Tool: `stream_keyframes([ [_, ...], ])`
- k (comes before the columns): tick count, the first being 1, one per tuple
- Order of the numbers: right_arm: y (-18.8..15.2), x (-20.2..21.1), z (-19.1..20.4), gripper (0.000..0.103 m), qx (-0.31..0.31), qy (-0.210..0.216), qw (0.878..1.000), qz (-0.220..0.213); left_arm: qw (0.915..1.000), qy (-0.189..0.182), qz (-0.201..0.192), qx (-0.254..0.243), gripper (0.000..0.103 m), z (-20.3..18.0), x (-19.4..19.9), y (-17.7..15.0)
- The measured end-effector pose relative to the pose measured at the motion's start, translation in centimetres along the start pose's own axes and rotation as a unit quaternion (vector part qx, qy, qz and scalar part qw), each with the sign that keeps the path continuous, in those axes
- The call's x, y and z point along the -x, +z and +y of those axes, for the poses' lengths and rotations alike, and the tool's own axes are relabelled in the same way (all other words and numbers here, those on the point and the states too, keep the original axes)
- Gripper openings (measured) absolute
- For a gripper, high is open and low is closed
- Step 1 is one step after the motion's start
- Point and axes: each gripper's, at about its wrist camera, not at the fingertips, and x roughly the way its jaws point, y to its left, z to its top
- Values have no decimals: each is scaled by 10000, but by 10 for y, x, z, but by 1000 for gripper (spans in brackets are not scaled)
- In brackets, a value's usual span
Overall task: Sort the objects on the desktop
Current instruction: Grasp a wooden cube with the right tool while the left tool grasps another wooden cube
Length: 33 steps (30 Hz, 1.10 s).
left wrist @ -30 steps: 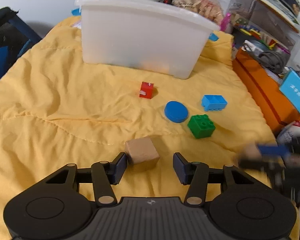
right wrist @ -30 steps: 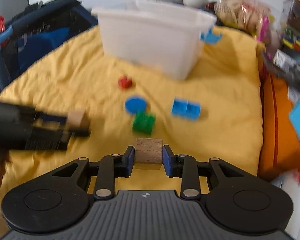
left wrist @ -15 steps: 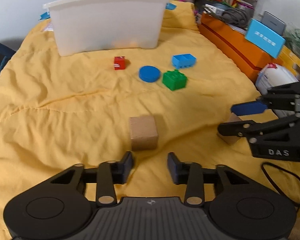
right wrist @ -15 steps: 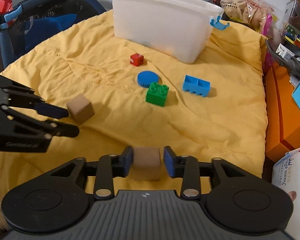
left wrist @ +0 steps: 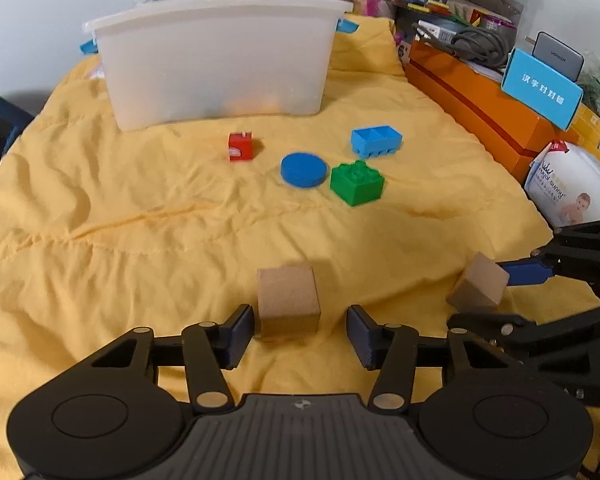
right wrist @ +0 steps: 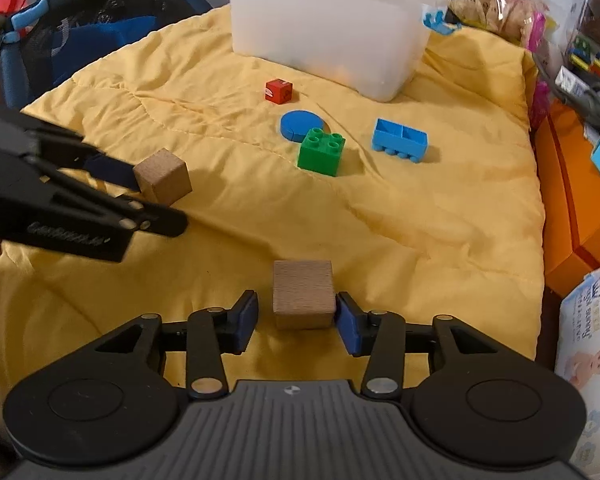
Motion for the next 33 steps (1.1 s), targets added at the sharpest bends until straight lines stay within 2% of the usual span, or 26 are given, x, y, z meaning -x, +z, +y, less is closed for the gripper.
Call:
stream_keyframes([
  [2,-3,1,-2,50,-100,-2,9999,-61,10000,0,-31,31,33,0,2,-1],
  [5,-3,1,-5,46,-252,67,9997,-41,10000,14,-6,15,33,-1,3,-1],
  [6,-2,1,-5,37,-271,124,9996,-19,10000,8,11,33,33,-1,4,-1],
  [7,-1,1,-5,33,-273,146,9995,-3,10000,-8,23,59,33,-1,5,0],
  [12,3,4,-2,33,-262,159,9995,57,9999,-78,-46,137,33,1,15,4],
  [20,19,13,-2,33,-277,257,9992,-149,9993,-145,-265,237,33,9,27,14],
  [27,29,12,-4,33,-318,255,9989,-210,9997,-151,-84,199,34,10,20,12],
  [30,27,9,-2,33,-289,253,9991,-165,9997,-150,100,181,44,10,13,8],
  [33,24,8,0,33,-256,263,9992,-141,9996,-156,199,150,45,10,4,3],
])
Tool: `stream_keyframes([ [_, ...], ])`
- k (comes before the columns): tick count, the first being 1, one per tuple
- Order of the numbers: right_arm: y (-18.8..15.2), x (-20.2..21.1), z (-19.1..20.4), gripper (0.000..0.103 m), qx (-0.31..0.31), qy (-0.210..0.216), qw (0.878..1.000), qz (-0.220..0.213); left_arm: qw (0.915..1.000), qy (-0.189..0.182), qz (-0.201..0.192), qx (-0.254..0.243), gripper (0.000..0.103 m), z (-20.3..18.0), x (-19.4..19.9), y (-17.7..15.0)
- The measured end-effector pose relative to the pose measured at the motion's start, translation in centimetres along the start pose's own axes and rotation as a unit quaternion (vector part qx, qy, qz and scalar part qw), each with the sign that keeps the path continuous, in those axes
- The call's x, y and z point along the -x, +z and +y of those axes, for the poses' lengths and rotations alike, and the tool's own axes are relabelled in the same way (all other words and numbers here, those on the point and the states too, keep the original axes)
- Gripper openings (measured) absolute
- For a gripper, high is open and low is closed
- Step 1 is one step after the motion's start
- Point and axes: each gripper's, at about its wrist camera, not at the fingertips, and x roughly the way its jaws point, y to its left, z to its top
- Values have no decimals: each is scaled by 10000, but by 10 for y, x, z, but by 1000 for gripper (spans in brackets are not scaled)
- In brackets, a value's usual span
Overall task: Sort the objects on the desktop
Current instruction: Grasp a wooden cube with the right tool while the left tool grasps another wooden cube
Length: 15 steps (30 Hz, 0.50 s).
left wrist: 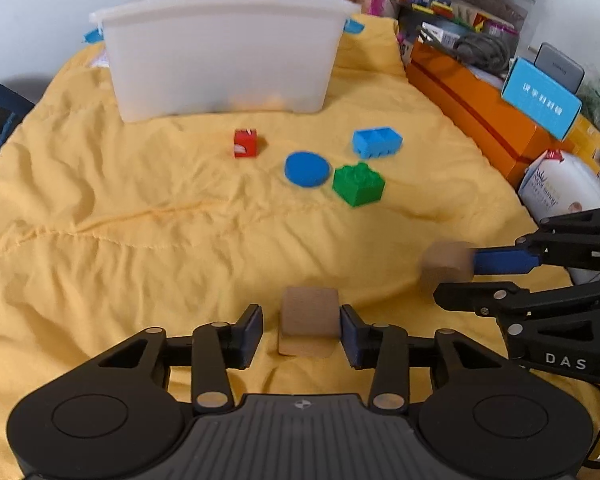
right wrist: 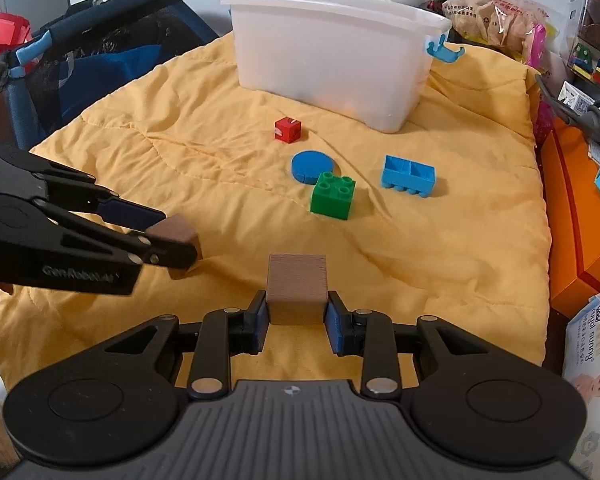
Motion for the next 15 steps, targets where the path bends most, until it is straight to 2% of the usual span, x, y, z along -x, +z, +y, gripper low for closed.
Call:
stream_keyframes([
  [2,-2,-3,1,33,38,-3,10000,9,9999,57,-7,-106,34,-2,-4,-3],
  [3,-4,-4,2,33,59,-13,10000,6,9997,159,-28,-189,33,-5,-4,-3],
  [7,-9,-13,2,34,26,-2,9999,108,9998,84,-5,-183,33,-4,-1,-4],
  [9,-10,-16,0,38,-23,60,9999,140,9998,40,-15,-174,33,-3,2,-4],
  [11,-12,-17,1,37,52,69,9999,80,9998,-5,-28,-181,33,-4,3,-4],
  [12,-13,-17,2,33,133,61,9999,55,9998,-21,-39,-195,33,-5,4,-3],
  [15,-10,-14,6,33,263,46,9996,35,9998,-68,-99,-152,33,-4,10,1],
])
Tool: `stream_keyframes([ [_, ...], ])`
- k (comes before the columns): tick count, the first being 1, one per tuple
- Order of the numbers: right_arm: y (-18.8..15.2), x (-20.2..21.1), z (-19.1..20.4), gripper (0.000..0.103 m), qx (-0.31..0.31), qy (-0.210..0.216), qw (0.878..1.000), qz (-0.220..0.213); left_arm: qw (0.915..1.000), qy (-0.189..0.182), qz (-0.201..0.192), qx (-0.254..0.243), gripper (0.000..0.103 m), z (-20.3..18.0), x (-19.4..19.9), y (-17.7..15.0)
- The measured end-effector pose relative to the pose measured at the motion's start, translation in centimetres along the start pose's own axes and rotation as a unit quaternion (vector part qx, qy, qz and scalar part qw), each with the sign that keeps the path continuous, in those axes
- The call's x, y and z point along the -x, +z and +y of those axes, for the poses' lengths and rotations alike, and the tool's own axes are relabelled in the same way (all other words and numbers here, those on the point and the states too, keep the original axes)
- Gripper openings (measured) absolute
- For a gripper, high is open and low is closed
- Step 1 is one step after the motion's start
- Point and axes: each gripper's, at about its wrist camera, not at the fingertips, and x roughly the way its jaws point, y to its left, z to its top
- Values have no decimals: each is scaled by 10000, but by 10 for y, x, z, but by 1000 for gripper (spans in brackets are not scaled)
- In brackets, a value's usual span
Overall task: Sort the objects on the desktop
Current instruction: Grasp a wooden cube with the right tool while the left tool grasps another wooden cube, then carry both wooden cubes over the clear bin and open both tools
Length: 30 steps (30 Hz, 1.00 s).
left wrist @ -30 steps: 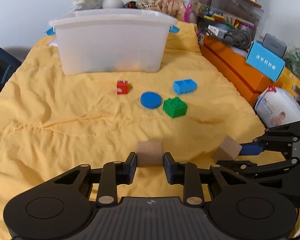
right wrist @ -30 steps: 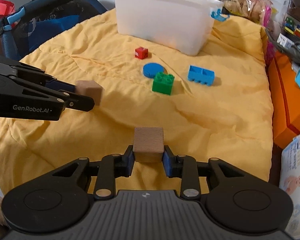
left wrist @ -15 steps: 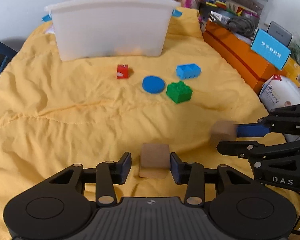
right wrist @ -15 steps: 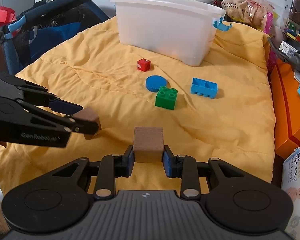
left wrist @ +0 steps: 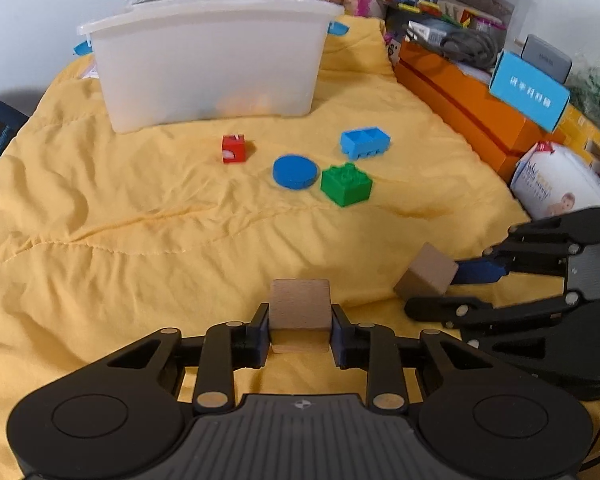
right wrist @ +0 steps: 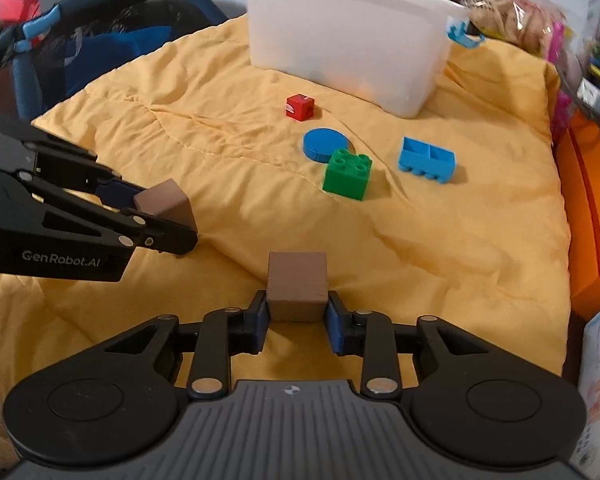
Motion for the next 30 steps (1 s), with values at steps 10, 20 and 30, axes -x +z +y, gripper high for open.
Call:
stream_keyframes([
  [10,52,9,-19,33,-33,-37,9988,-490,9963,-95,-849,12,32,26,23,76],
  [20,167,9,-62,33,-494,-346,9873,-1468,9840,67,-1777,93,32,54,22,207],
  [30,224,-43,-90,35,-1002,-660,9875,-1025,9913,547,-1191,91,34,73,-42,249],
])
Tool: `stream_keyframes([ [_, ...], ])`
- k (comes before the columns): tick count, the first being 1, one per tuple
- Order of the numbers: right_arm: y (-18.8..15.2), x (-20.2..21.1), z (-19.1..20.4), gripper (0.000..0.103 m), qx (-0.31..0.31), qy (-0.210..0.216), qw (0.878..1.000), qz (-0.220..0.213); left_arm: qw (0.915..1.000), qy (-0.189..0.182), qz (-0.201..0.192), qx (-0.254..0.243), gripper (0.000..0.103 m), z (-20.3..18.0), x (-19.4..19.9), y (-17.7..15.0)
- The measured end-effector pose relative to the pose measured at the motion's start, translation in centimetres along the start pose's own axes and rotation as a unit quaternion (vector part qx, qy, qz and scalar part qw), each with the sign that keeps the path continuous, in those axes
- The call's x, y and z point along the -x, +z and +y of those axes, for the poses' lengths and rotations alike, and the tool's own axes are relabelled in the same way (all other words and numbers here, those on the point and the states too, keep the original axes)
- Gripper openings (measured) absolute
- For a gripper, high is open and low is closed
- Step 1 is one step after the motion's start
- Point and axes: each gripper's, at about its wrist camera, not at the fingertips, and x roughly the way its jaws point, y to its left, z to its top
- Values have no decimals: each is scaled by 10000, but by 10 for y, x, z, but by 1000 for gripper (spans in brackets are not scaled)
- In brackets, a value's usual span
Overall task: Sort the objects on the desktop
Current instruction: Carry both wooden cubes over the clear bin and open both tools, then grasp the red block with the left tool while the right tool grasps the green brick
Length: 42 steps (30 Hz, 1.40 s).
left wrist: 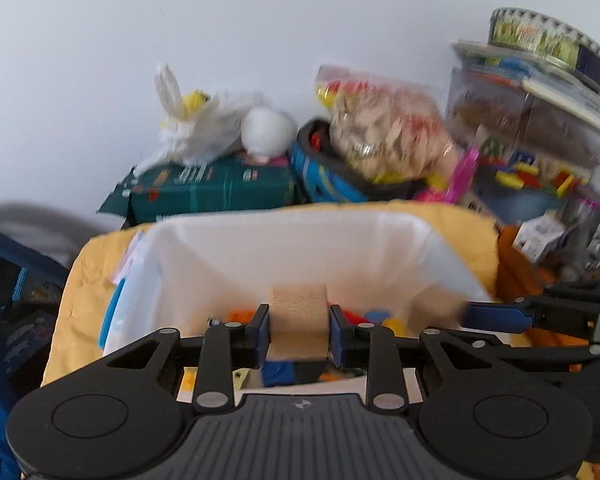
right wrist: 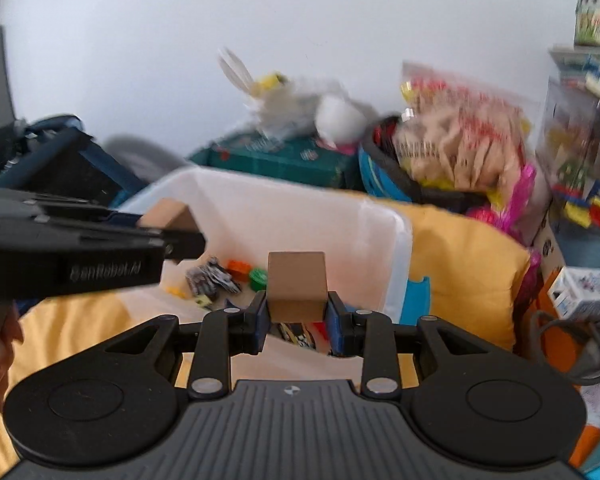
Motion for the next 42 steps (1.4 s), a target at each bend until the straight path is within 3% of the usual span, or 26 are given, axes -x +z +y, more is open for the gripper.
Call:
stream_keyframes([
  [2,-6,6,-2,35,45,-10,10000,-75,9998,-34,-187,22,47,1,14,-7],
  [8,-30,46,-5,37,116,186,9993,-307,9977,-444,-481,-145,51,0,73,-51],
  [11,-50,57,-2,40,313,191,9990,-266,9978,-599,-51,-286,51,-3,77,-90],
  [14,-84,63,7,40,734,169,9972,3,9968,-525,401,-440,51,-5,73,-134],
  [18,-125,56,12,40,826,256,9946,569,9944,-602,861,-126,51,-1,61,-166],
  [20,-135,46,11,41,559,356,9944,819,9939,-571,940,-68,51,-2,53,-170],
  [22,-138,34,9,52,144,511,9936,996,9942,-567,910,-20,51,-5,47,-169],
  [24,-143,26,7,57,-250,510,9922,1105,9944,-595,872,40,51,-8,40,-164],
  [26,-148,18,6,38,-331,593,9889,1320,9943,-603,881,83,52,-13,31,-159],
  [27,-150,18,6,35,-341,649,9878,1376,9942,-604,889,98,52,-15,27,-156],
  [32,-168,55,14,35,169,521,9912,1206,9954,-346,881,149,52,-20,-1,-142],
  [35,-185,75,19,35,427,545,9903,1205,9935,-425,969,411,51,-18,-18,-136],
  [36,-190,79,22,35,501,531,9897,1233,9934,-415,989,412,49,-19,-23,-136],
  [38,-197,80,28,35,611,494,9886,1283,9931,-378,1044,376,26,-21,-32,-136],
  [42,-206,83,30,35,648,420,9879,1345,9931,-345,1058,368,22,-23,-29,-142],
])
